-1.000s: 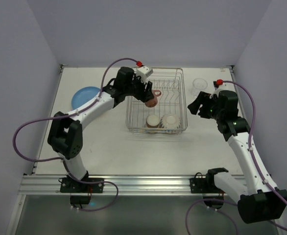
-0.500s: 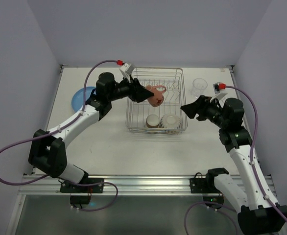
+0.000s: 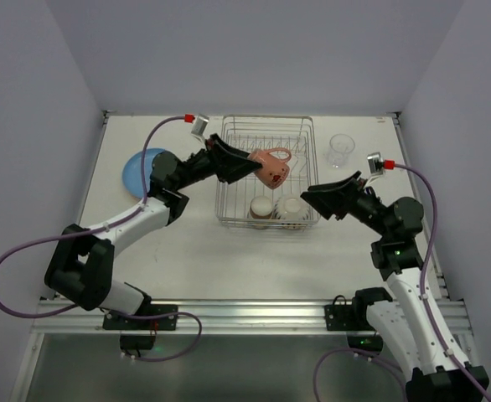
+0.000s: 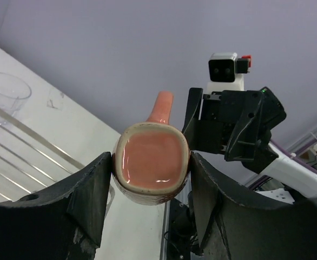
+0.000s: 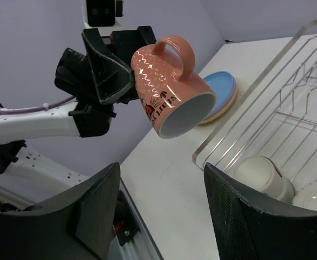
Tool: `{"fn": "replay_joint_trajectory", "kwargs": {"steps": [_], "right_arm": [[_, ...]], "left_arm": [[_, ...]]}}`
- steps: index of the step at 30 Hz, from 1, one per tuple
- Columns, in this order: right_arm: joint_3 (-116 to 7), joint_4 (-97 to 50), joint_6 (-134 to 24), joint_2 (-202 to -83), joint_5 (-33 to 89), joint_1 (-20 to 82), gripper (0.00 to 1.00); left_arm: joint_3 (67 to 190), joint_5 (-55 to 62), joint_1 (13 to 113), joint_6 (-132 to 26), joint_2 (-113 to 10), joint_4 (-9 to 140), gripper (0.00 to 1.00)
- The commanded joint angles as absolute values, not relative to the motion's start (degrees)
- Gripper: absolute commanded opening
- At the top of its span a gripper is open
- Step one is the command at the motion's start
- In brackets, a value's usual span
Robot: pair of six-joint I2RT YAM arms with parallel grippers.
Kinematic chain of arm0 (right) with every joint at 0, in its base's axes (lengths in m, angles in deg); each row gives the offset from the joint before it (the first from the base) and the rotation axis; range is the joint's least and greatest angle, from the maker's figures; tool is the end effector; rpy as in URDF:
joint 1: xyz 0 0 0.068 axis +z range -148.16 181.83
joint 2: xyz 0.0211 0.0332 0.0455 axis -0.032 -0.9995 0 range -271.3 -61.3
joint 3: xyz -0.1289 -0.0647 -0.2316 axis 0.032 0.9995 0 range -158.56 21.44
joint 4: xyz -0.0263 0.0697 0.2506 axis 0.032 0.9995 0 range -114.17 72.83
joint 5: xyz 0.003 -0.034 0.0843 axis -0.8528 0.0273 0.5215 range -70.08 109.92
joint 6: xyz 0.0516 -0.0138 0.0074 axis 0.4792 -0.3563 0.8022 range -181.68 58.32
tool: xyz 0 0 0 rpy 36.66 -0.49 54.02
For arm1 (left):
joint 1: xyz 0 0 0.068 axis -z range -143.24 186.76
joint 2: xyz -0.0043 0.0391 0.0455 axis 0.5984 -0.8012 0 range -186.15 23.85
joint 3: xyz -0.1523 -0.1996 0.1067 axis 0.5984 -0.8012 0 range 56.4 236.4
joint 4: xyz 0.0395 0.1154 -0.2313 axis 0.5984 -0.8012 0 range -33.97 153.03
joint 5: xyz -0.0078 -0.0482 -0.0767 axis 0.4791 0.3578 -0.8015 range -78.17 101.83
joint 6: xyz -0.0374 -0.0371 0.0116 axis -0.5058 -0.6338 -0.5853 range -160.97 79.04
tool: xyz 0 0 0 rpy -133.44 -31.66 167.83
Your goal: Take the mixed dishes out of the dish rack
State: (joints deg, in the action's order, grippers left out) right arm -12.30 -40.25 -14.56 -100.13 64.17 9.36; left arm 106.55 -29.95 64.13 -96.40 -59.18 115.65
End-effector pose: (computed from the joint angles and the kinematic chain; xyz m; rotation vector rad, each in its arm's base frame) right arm 0.1568 0.0457 0.3359 -0.1766 1.5620 1.2940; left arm 0.2740 -0.1687 0.3269 0.3796 1.4728 -1.6393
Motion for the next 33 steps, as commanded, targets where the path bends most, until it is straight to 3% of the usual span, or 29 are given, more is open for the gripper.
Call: {"fn": "replay_joint_trajectory", "kwargs": {"steps": [1,29,33], "right_arm": [[-10.9,-50.3,-8.9,-99.8,66.7,10.0,0.66],[-11.3,-61.8,-6.1,-106.3,61.9,17.3,0.57],[-11.9,-60.7,-6.7,-106.2,61.3,17.2,0.48]], "left_arm": [[106.1,-28.8,64.0,-103.5,-57.2,130.7,0.20],[109.0,-30.3,70.9,-101.0,-63.0,129.1,0.23],[109.1,-31.6,71.2,-100.2,-63.5,127.8,0.24]]}}
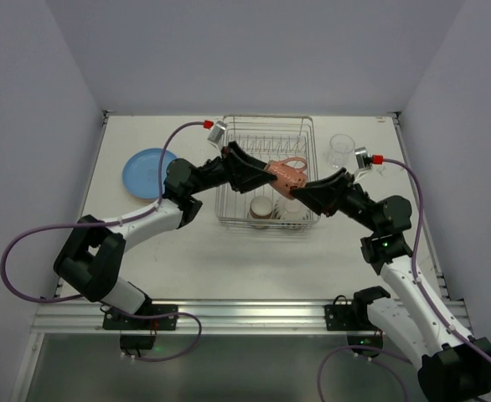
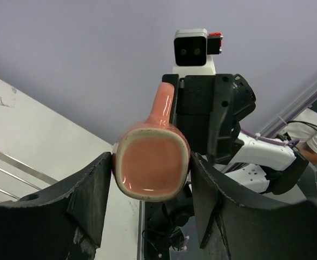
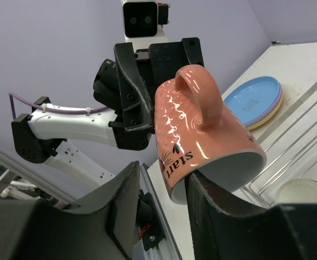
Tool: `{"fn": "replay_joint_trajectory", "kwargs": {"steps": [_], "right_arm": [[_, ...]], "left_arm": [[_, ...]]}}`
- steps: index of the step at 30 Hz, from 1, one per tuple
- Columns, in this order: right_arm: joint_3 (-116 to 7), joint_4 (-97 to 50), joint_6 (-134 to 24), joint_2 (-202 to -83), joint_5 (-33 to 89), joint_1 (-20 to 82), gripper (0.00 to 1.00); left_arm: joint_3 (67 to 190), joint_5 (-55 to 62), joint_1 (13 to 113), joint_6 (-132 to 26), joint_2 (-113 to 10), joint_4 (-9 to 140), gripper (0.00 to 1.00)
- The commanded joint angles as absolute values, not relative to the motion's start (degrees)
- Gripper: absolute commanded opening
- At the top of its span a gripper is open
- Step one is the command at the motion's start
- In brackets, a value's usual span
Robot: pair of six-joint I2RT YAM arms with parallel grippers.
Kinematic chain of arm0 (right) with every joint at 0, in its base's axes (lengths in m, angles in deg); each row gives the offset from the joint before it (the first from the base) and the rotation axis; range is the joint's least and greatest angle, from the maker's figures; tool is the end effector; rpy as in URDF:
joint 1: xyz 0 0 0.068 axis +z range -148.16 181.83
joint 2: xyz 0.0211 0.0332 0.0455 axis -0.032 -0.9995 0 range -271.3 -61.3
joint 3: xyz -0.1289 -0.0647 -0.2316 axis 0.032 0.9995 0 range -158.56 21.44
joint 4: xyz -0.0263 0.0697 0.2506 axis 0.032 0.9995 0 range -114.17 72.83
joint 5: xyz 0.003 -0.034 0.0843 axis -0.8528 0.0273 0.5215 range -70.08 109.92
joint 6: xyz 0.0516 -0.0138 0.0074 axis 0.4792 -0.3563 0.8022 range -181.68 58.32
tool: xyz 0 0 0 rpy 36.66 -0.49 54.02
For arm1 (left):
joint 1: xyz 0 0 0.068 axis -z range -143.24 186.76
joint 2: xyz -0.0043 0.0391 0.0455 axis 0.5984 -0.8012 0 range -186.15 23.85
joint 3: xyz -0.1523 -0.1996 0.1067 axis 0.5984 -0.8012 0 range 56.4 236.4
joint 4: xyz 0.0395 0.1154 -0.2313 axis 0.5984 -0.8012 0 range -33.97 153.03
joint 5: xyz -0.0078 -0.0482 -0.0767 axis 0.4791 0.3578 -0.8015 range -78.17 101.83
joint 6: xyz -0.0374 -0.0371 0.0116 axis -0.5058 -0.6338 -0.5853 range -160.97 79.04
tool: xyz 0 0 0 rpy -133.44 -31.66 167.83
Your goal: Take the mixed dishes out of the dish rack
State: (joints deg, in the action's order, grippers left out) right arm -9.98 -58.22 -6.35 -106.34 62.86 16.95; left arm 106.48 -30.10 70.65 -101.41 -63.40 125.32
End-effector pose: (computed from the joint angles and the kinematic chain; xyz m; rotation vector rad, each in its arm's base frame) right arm 0.1670 0.0702 0.3358 -0.2408 1.4531 1.4760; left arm 0.2604 -0.2037 0.3197 0.4538 1.4121 -1.7963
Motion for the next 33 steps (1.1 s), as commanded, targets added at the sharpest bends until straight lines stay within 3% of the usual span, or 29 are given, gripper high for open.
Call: {"fn": "replay_joint_trajectory", "kwargs": {"steps": [1,7,8,10,13,16,18,19,20,22,25,33], "right_arm": [[-12.0,-60.5,-6.7,-106.3,61.1,17.3,0.39],[-12.2,-59.8,-7.1,-106.0,60.8,17.3,0.02],[-12.1,-59.8,-7.2,-105.9,60.7,17.3,0.00],[-12.0,-59.9,-7.2,-105.6,60.6,17.3,0.00],[-11.6,-58.9,-7.5,-104.7,59.6,17.3,0.00],[-11.3,-58.0,-7.9,-103.8,58.6,17.3,0.00],[-11.4,-57.2,-8.3,-103.2,58.1,17.3,0.00],[-11.4,-56.9,-8.5,-103.1,58.0,17.3,0.00],[-11.5,-56.5,-8.8,-102.9,57.7,17.3,0.00],[-11.8,-54.7,-9.6,-102.1,56.8,17.3,0.00],[-12.3,-50.8,-11.5,-100.9,54.8,17.3,0.00],[-16.0,-37.5,-18.4,-98.4,48.3,17.2,0.00]], "left_arm": [[109.2,-32.0,71.2,-100.0,-63.6,127.6,0.24],[109.0,-32.8,71.4,-99.7,-63.6,126.9,0.24],[109.0,-33.1,71.4,-99.7,-63.6,126.9,0.25],[108.7,-33.9,71.4,-99.8,-63.5,127.5,0.29],[107.6,-34.1,71.2,-100.7,-62.8,131.8,0.47],[107.7,-33.9,70.9,-100.0,-62.1,130.7,0.53],[107.8,-34.0,70.5,-99.8,-62.0,130.1,0.66],[107.7,-34.0,70.5,-99.9,-62.0,130.1,0.66],[107.7,-34.1,70.2,-99.9,-62.1,130.1,0.76],[107.5,-34.2,69.9,-99.9,-62.1,129.8,0.81],[107.6,-35.2,68.0,-100.3,-62.0,129.4,0.97],[106.6,-36.4,64.4,-96.2,-59.3,122.2,1.00]]}}
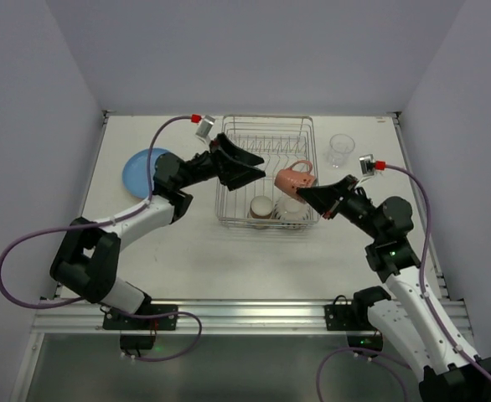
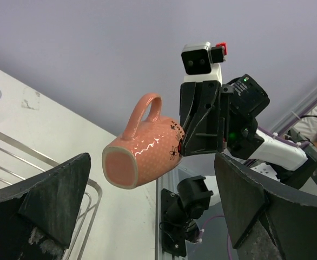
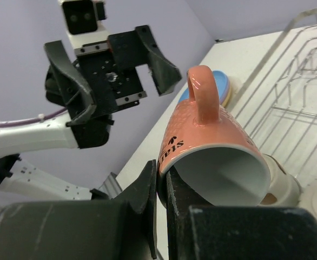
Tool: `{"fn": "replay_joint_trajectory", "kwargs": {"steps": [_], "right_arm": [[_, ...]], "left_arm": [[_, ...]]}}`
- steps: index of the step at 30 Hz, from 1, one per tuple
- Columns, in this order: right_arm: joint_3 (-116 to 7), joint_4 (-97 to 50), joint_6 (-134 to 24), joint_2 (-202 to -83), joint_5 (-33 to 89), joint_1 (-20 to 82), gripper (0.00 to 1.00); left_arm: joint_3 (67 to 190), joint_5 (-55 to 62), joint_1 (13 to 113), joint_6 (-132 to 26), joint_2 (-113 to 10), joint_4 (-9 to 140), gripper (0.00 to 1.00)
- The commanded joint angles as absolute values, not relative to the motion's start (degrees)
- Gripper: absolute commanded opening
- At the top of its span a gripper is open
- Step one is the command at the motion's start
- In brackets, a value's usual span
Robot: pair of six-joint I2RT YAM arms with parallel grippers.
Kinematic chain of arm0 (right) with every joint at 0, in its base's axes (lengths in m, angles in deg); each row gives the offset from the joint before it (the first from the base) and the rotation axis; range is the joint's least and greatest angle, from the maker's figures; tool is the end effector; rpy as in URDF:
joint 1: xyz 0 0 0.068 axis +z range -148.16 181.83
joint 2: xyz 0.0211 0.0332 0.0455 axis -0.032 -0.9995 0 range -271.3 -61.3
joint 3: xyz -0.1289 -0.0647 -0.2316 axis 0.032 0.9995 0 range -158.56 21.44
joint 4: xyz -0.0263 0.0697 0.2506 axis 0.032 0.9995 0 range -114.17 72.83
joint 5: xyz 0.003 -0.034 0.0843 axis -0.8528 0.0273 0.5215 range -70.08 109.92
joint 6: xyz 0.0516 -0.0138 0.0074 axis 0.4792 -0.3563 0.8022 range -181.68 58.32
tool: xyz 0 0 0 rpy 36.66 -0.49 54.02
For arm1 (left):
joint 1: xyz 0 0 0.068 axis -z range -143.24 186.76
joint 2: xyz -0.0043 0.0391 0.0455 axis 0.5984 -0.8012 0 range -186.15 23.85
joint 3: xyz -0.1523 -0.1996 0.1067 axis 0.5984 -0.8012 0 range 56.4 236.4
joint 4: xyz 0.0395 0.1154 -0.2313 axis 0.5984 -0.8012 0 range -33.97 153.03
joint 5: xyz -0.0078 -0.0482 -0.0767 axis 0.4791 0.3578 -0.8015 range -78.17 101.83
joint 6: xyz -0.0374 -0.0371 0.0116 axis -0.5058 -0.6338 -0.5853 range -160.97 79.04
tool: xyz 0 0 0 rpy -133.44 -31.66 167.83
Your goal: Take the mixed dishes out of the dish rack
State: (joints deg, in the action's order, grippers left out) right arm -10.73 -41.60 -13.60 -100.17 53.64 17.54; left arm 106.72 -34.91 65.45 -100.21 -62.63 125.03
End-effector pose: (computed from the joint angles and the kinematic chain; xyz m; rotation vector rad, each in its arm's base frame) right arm 0.1551 0.0641 0.3294 -0.1058 1.5496 1.3056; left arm 0.2731 -0.1791 0.3238 0.4924 1.4050 -1.7387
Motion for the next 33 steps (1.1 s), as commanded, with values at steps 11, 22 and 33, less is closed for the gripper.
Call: {"fn": "replay_joint_trajectory", "kwargs": {"steps": [11,22,33], "right_arm": [[-26.5,-16.4,-29.1,-100.6,33.4,17.3,0.00],[-31.7,-5.5,-30.2,-106.4,19.8,17.0,0.00],[-31.0,-4.9,-29.5,-109.0,18.1,11.1,0.00]], "left_arm": [[109.0,-31.2,64.0,-77.2,-53.4,98.2,1.00],[108.6,-26.1,64.0,-69.6,-49.2,87.6,1.00],[107.5,-5.7,63.7,-64.3,-46.3,76.7,1.00]]}}
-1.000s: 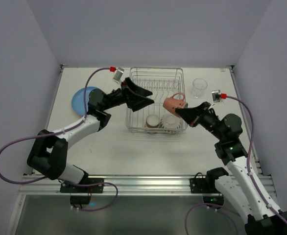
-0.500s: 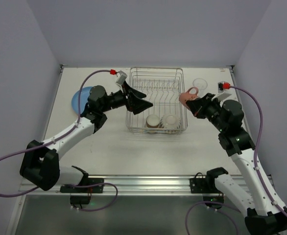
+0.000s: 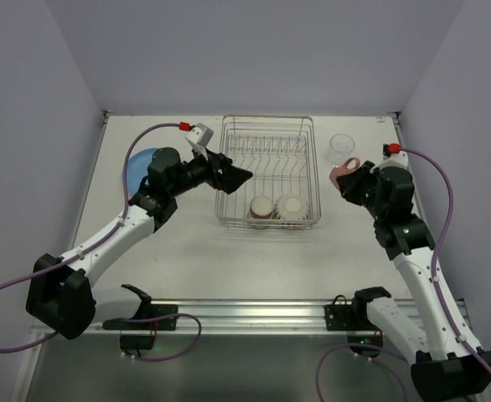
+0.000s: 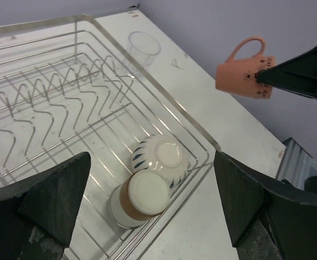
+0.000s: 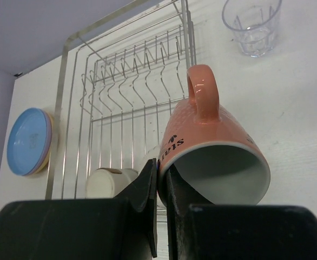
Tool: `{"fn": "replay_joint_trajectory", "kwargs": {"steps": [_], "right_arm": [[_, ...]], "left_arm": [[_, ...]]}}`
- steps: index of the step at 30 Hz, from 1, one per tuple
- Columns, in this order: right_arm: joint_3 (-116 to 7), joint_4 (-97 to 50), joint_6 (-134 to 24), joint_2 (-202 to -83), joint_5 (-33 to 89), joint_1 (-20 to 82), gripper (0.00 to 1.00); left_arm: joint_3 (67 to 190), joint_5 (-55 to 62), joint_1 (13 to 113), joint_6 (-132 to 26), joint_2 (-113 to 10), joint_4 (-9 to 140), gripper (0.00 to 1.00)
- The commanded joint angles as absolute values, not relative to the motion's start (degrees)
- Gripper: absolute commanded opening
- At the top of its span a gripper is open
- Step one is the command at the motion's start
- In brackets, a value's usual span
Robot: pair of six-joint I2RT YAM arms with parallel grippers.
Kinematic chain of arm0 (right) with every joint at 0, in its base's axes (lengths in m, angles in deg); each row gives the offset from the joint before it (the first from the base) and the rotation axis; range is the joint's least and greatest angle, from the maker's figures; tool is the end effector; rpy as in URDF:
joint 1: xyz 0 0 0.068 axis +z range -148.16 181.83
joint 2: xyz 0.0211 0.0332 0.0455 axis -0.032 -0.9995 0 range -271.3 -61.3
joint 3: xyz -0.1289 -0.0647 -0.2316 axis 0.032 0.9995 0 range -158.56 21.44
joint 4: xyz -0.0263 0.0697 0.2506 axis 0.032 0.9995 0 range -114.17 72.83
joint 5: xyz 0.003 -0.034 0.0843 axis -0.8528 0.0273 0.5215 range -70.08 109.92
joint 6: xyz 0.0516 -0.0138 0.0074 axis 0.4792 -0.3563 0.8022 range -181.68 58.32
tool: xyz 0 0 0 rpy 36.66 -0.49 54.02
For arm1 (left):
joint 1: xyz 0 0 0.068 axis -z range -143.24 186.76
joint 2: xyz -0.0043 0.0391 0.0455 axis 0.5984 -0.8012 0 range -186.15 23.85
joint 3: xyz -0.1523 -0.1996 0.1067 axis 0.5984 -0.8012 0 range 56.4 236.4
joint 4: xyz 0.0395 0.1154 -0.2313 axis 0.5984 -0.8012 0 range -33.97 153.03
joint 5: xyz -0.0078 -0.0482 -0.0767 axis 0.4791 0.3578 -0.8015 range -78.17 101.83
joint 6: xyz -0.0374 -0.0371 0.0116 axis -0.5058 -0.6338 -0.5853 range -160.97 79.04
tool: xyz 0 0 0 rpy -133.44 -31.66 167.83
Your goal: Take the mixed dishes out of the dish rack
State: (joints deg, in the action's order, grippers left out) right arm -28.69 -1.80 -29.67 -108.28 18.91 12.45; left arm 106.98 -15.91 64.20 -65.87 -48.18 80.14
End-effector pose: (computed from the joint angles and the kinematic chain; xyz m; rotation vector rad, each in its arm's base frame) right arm 0.1817 0.0334 0.3437 0.3713 1.9002 0.4839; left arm 0.2530 -0.1501 0.3229 0.4295 1.7018 -1.0787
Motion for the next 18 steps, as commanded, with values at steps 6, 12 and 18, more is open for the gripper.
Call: {"fn": "replay_joint_trajectory", "kwargs": {"steps": [6,12,18], "right_arm": [[-31.5,-4.8,-28.4,-112.9,17.1,9.0,0.00],[-32.0,-5.9,-25.8,-117.5,18.4,4.7,0.00],[-35.7,-8.4,-26.8,-127.7,27.1,-0.6,0.00]], "left_arm": [[103.9,-0.7,63.4,-63.7,-43.7,78.7,1.00],[100.0,1.2,63.4,-62.1,-43.8,83.1,1.00],[88.9,3.6,63.3,-61.4,-40.2,95.5,1.00]]}}
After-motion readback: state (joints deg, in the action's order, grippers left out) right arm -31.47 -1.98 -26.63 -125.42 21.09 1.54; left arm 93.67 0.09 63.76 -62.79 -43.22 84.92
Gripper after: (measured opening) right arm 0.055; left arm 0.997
